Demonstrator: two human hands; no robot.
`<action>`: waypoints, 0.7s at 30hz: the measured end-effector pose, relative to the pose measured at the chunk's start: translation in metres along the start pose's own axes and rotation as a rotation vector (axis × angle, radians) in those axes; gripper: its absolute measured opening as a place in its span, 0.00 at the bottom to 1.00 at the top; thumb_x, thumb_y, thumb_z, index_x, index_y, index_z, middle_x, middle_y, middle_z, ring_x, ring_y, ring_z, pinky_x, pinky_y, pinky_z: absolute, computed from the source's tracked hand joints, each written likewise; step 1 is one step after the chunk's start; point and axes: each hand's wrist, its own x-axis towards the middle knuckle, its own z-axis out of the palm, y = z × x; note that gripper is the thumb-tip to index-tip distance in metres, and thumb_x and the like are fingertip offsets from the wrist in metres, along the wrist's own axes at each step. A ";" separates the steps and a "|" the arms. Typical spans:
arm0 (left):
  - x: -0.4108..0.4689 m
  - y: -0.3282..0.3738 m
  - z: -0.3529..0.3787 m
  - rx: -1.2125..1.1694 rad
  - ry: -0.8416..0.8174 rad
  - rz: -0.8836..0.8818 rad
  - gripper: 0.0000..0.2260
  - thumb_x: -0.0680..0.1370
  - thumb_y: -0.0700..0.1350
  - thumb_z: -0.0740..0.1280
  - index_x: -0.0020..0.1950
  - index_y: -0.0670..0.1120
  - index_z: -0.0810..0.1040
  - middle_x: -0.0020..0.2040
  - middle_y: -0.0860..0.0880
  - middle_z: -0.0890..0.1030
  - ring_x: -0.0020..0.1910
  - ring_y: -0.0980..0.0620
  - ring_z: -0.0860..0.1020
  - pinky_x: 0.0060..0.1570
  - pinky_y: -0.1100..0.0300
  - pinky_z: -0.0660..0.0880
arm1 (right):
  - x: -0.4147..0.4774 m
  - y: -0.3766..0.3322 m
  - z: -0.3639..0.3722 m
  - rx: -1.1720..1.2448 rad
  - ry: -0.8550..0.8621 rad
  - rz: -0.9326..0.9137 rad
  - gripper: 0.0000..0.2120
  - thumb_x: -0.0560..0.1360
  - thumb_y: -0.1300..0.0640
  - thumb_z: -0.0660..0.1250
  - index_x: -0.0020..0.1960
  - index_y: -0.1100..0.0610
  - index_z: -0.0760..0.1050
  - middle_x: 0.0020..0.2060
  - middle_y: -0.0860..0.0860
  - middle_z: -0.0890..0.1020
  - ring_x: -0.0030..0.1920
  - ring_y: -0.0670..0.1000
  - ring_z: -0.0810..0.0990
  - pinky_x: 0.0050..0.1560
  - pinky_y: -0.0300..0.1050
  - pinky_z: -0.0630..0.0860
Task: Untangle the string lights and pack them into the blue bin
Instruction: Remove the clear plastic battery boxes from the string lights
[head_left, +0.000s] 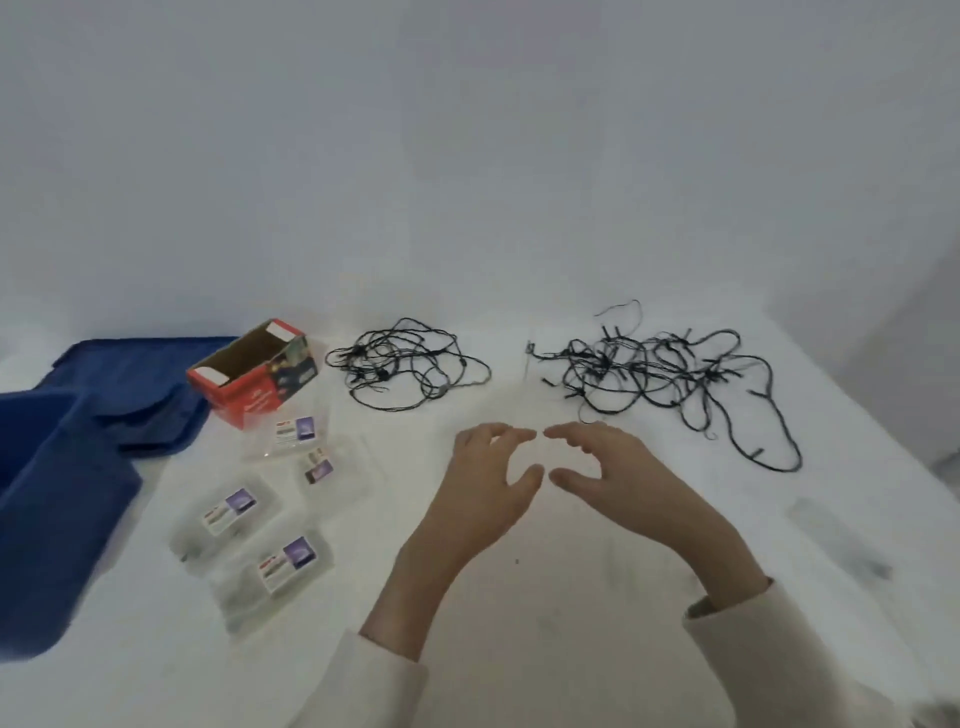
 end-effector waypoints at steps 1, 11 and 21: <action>0.005 0.012 0.016 0.000 -0.065 0.035 0.19 0.79 0.49 0.62 0.70 0.50 0.68 0.69 0.49 0.67 0.70 0.52 0.57 0.67 0.62 0.56 | -0.009 0.015 -0.009 -0.042 0.033 0.069 0.20 0.76 0.50 0.64 0.68 0.46 0.67 0.59 0.49 0.74 0.62 0.47 0.68 0.58 0.41 0.66; 0.009 0.060 0.092 -0.071 -0.335 0.055 0.24 0.79 0.37 0.54 0.75 0.49 0.57 0.68 0.45 0.66 0.69 0.48 0.59 0.66 0.54 0.61 | -0.062 0.086 -0.019 -0.165 0.028 0.499 0.34 0.73 0.38 0.64 0.73 0.49 0.57 0.64 0.54 0.72 0.62 0.55 0.73 0.55 0.48 0.70; -0.008 0.054 0.024 -0.554 -0.611 -0.183 0.17 0.77 0.51 0.64 0.65 0.52 0.68 0.55 0.48 0.81 0.53 0.50 0.80 0.54 0.55 0.76 | -0.035 0.036 -0.027 0.528 0.165 0.358 0.07 0.74 0.55 0.66 0.48 0.56 0.80 0.33 0.54 0.79 0.25 0.49 0.74 0.25 0.39 0.72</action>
